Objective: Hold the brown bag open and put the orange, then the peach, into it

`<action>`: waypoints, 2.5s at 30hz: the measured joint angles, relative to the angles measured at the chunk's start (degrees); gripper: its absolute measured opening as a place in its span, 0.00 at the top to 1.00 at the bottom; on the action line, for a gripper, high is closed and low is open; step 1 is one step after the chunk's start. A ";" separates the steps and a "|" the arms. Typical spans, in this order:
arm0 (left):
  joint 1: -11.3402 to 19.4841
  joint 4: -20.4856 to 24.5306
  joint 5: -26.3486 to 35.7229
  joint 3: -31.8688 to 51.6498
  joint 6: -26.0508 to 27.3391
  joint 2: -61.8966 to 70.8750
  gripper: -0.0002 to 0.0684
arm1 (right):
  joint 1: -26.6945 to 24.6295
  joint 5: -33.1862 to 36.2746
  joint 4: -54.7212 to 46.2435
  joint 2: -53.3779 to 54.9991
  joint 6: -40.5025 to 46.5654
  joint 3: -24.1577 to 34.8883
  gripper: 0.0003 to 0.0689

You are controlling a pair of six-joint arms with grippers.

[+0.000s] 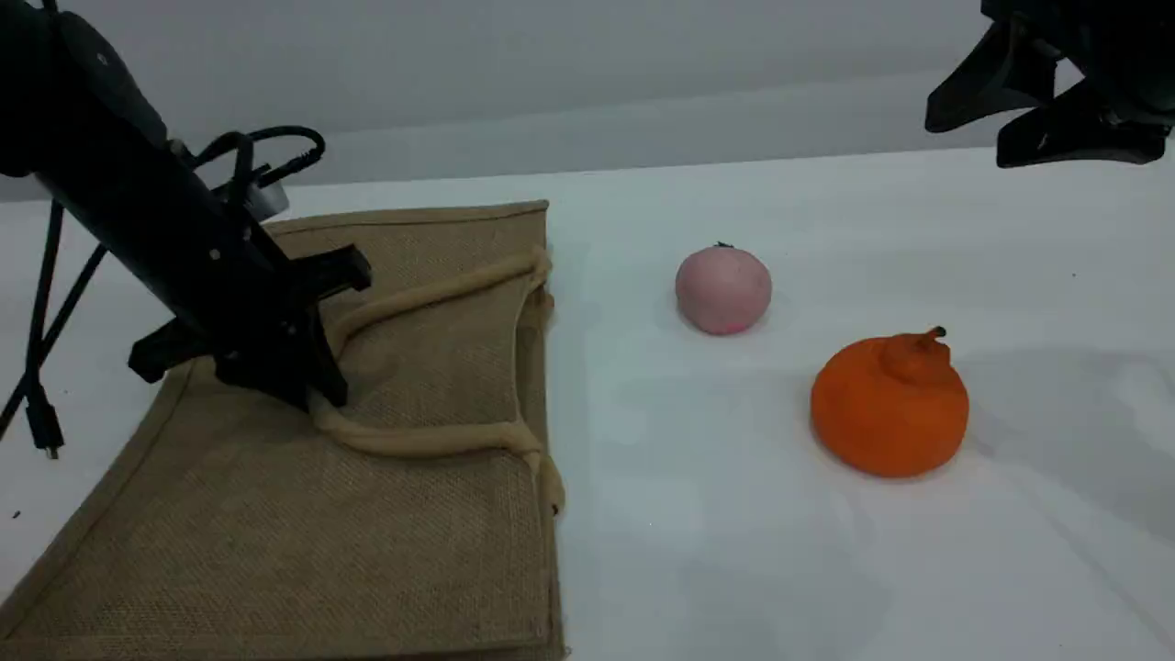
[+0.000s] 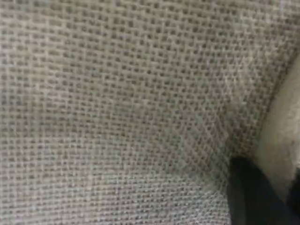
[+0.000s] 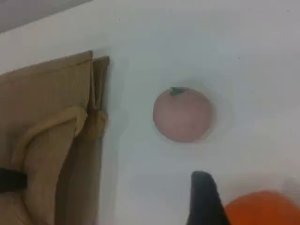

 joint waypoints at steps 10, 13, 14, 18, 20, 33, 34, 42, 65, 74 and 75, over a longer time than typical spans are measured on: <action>0.00 0.70 17.54 -12.72 7.81 -10.30 0.87 | 0.00 1.05 0.39 3.88 -2.77 0.00 0.46; 0.00 0.39 25.63 -18.07 11.30 -13.80 0.87 | 0.00 1.00 2.13 5.34 -5.72 0.00 0.46; 0.00 0.14 28.55 -19.83 12.35 -14.53 0.87 | 0.00 1.00 2.89 5.80 -7.18 0.00 0.46; 0.00 -3.72 35.88 -24.39 16.77 -16.65 0.87 | 0.00 1.00 6.70 6.92 -12.71 0.00 0.46; 0.00 -5.93 37.00 -24.63 19.30 -17.43 0.87 | 0.00 0.75 8.83 7.23 -14.85 0.00 0.46; 0.00 -7.08 37.07 -24.51 22.65 -27.47 0.87 | 0.00 -0.50 9.73 8.77 -18.00 0.05 0.46; 0.00 -7.61 37.07 -24.44 22.65 -28.23 0.87 | 0.00 -0.50 9.65 8.77 -18.00 0.05 0.46; 0.00 -8.81 37.02 -24.33 22.34 -32.45 0.87 | 0.00 -0.50 9.23 8.77 -20.25 0.05 0.46; 0.00 -4.33 36.89 -24.33 19.81 -32.24 0.87 | 4.29 -0.38 10.87 18.49 -24.87 0.00 0.46; 0.00 -4.49 36.85 -24.33 19.35 -32.24 0.87 | 7.40 -8.63 11.99 20.20 -24.88 0.00 0.68; 0.00 -4.49 36.85 -24.33 19.28 -32.24 0.87 | 7.40 -8.44 11.99 20.20 -24.83 0.00 0.77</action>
